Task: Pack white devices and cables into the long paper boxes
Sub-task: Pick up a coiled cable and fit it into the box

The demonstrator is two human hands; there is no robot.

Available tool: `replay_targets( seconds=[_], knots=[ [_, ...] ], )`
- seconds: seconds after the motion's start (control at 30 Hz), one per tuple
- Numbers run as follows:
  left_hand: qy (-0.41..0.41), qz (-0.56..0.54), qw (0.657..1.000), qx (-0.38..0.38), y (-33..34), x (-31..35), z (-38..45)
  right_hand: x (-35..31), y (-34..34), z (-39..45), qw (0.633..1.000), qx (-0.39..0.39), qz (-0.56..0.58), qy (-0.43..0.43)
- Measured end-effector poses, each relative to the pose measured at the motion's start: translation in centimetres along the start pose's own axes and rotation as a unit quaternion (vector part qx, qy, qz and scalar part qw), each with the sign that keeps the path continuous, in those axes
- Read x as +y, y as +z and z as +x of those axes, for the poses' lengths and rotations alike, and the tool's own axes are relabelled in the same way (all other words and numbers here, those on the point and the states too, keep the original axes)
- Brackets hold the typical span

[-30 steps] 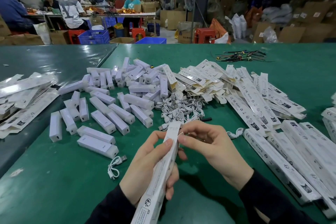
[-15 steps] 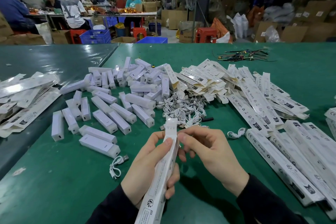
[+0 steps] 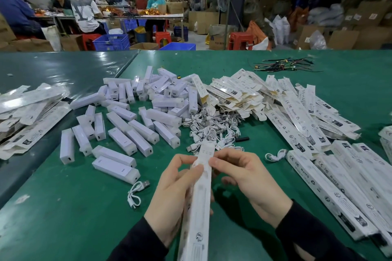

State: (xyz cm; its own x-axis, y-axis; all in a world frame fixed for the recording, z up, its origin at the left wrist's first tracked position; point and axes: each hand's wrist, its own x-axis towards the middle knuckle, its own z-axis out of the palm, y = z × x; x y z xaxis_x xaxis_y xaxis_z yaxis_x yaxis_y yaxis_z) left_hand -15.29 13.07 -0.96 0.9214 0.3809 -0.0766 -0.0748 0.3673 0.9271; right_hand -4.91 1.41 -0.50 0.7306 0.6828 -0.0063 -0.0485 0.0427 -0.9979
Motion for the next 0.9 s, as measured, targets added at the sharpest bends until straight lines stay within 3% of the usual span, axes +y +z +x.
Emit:
replay_targets(
  seconds=[0.1,0.33,0.5,0.7,0.77,0.9],
  knots=[
    [-0.028,-0.103,0.993,-0.056,0.0,0.9,0.0,-0.2,-0.1,0.2,0.996,0.002,0.078,0.031],
    [-0.019,-0.16,0.973,-0.163,0.4,0.6,-0.5,-0.2,0.6,-0.1,0.943,-0.054,0.31,0.109],
    [0.036,-0.009,0.993,-0.113,0.5,0.1,-0.4,-0.6,0.4,0.3,0.963,-0.045,0.248,0.1],
    [0.063,0.122,0.987,-0.089,0.2,-0.5,-0.4,-0.1,0.4,0.3,0.978,-0.022,0.167,0.124],
    [0.047,0.12,0.988,-0.087,0.4,-0.8,-0.3,0.1,0.3,0.4,0.972,-0.018,0.173,0.157],
    [-0.036,0.0,0.989,-0.143,0.0,0.0,0.0,-0.1,-0.3,0.6,0.955,-0.017,0.229,0.189]
  ],
)
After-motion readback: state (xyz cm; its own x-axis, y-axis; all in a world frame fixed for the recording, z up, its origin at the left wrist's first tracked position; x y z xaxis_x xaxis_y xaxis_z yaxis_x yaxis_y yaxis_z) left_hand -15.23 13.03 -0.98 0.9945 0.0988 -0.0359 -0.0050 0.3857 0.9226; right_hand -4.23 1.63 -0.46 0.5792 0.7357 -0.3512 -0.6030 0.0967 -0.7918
